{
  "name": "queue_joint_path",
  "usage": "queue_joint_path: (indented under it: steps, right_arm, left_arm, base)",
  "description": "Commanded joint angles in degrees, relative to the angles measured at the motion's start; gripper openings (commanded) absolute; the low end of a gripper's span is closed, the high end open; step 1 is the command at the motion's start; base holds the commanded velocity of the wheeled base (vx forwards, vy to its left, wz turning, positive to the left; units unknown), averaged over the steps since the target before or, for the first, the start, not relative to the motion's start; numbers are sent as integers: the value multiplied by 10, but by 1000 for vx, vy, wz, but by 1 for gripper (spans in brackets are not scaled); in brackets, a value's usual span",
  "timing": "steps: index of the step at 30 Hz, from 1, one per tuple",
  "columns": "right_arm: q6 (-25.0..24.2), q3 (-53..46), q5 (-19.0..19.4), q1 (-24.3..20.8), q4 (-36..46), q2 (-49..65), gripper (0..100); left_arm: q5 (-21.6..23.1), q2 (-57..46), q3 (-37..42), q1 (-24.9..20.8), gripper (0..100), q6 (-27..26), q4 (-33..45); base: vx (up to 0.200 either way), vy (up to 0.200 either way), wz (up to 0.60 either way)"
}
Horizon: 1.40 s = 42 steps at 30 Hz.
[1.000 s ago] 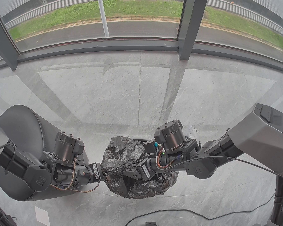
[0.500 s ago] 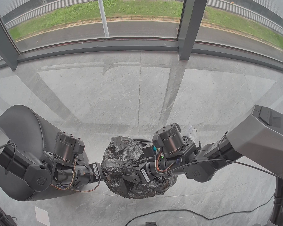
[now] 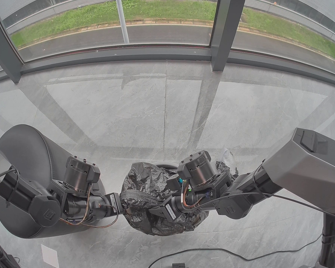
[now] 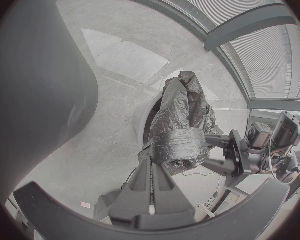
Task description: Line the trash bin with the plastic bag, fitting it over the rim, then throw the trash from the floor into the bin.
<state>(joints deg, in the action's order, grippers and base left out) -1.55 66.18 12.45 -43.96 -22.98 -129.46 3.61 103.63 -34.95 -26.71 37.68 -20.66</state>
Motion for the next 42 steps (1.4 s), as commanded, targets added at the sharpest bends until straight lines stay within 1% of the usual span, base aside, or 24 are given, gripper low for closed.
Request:
queue_joint_path:
  steps: [1, 9, 13, 17, 20, 21, 22, 23, 28, 31, 34, 39, 42]
  right_arm:
    - [1, 6, -11, 1, 0, -14, 0]
    - [1, 14, -15, 5, 0, -10, 0]
    - [5, 18, -35, 16, 0, 9, 0]
    - [23, 22, -42, 31, 0, 21, 0]
    - [25, 25, -52, 34, 0, 26, 0]
    - [25, 25, -55, 35, 0, 27, 0]
    - [25, 25, -55, 35, 0, 27, 0]
    - [25, 27, -56, 35, -1, 27, 0]
    - [24, 46, -56, 35, -2, 20, 0]
    - [23, 64, -57, 38, -2, 11, 0]
    - [23, 68, -58, 39, -3, 11, 0]
    - [25, 69, -58, 48, -15, 7, 0]
    - [25, 69, -61, 53, -29, 7, 0]
  left_arm:
    - [0, 1, 1, 0, 0, 0, 0]
    - [-1, 0, 2, 0, 0, 0, -1]
    - [-5, 2, 1, 1, 0, -1, -1]
    - [-13, 10, -2, 2, 0, -4, -3]
    - [-37, 27, 0, 3, 0, -5, -27]
    - [-52, 37, 1, 2, 0, -6, -44]
    - [-54, 39, 1, 2, 0, -6, -46]
    - [-69, 51, 3, 2, 0, -6, -68]
    - [-73, 63, -1, 2, 0, -7, -94]
    - [-74, 75, -6, 3, 0, -10, -132]
    - [-76, 84, 0, 3, 0, -33, -155]
    - [-101, 98, -2, 2, 0, -40, -161]
    - [-101, 102, -4, 2, 0, -40, -161]
  base:
    - [0, 0, 0]
    - [0, 0, 0]
    - [0, 0, 0]
    - [0, 0, 0]
    - [0, 0, 0]
    - [0, 0, 0]
    - [0, 0, 0]
    - [0, 0, 0]
    - [0, 0, 0]
    - [0, 0, 0]
    - [0, 0, 0]
    - [0, 0, 0]
    - [0, 0, 0]
